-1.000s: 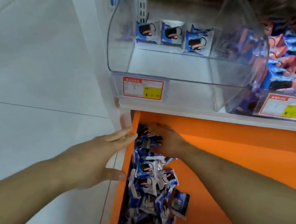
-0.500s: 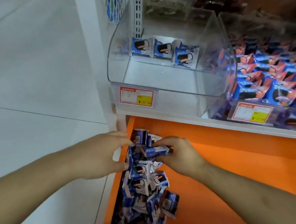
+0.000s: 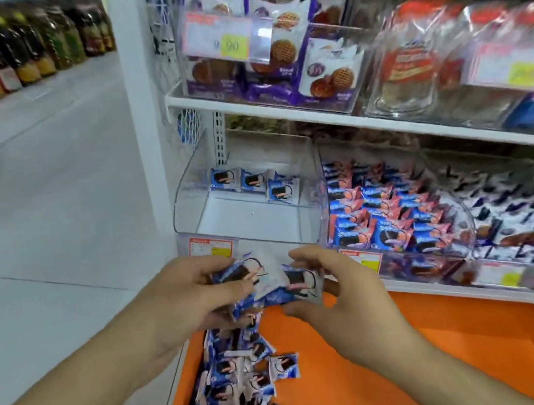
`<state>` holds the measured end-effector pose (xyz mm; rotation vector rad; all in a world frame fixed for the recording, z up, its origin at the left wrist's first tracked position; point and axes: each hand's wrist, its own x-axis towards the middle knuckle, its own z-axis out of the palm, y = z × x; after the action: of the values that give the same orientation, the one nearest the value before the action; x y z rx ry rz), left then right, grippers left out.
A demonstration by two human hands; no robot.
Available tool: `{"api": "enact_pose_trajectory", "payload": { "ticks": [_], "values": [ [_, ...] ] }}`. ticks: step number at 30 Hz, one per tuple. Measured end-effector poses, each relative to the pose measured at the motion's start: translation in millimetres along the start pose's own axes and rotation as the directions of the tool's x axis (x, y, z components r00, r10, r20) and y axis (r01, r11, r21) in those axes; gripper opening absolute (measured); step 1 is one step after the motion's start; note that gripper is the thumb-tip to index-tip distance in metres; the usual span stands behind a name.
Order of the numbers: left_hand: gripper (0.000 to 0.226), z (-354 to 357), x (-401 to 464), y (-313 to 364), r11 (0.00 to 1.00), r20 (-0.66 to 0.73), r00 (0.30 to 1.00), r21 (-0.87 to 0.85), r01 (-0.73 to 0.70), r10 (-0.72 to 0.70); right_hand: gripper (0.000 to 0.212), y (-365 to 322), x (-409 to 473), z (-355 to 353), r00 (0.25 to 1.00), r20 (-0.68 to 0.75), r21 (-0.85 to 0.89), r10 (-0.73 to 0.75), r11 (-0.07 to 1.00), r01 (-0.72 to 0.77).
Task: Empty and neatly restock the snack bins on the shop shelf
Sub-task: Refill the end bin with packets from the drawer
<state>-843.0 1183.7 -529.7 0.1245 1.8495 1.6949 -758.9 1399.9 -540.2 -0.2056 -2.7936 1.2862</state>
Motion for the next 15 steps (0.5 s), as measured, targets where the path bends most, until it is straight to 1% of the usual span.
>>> {"api": "enact_pose_trajectory", "payload": {
  "ticks": [2, 4, 6, 7, 8, 10, 12, 13, 15],
  "values": [
    [0.027, -4.0, -4.3, 2.3, 0.995, -0.115, 0.993, -0.094, -0.018, 0.007, 0.054, -8.1, 1.1, -4.9, 0.998, -0.043, 0.016, -0.039, 0.999, 0.040],
    [0.029, -7.4, -6.9, 1.6, 0.990, -0.238, 0.971, -0.134, -0.033, 0.000, 0.048, -13.8, 2.8, -7.3, 0.992, -0.083, 0.014, -0.095, 0.995, 0.096],
    [0.034, -8.6, -8.5, 0.4, 0.995, -0.327, 0.944, -0.074, -0.061, 0.034, 0.046, -18.4, 3.9, -8.7, 0.987, -0.095, 0.022, -0.131, 0.991, 0.134],
    [0.034, -8.4, -8.9, 0.5, 0.996, -0.339, 0.939, -0.036, -0.081, 0.064, 0.046, -18.6, 4.7, -8.6, 0.985, -0.097, 0.017, -0.144, 0.989, 0.147],
    [0.033, -7.4, -9.6, 1.8, 0.995, -0.320, 0.943, -0.014, -0.099, 0.090, 0.045, -18.7, 5.5, -7.9, 0.984, -0.095, 0.006, -0.154, 0.988, 0.155],
    [0.029, -2.7, -10.3, 7.2, 0.992, -0.213, 0.970, -0.011, -0.122, 0.117, 0.045, -20.1, 8.0, -5.0, 0.983, -0.090, -0.016, -0.158, 0.987, 0.158],
    [0.033, 2.7, -8.0, 7.9, 0.993, -0.110, 0.987, -0.001, -0.121, 0.120, 0.047, -20.3, 13.0, -0.2, 0.982, -0.087, -0.010, -0.170, 0.985, 0.170],
    [0.037, 4.7, -6.0, 6.6, 0.992, -0.091, 0.987, 0.012, -0.129, 0.130, 0.049, -21.1, 14.8, 2.2, 0.980, -0.076, -0.005, -0.184, 0.983, 0.184],
    [0.041, 4.8, -1.3, 5.3, 0.987, -0.119, 0.980, 0.051, -0.153, 0.158, 0.050, -23.8, 16.8, 6.2, 0.977, -0.025, 0.012, -0.211, 0.977, 0.211]
  ]
}}
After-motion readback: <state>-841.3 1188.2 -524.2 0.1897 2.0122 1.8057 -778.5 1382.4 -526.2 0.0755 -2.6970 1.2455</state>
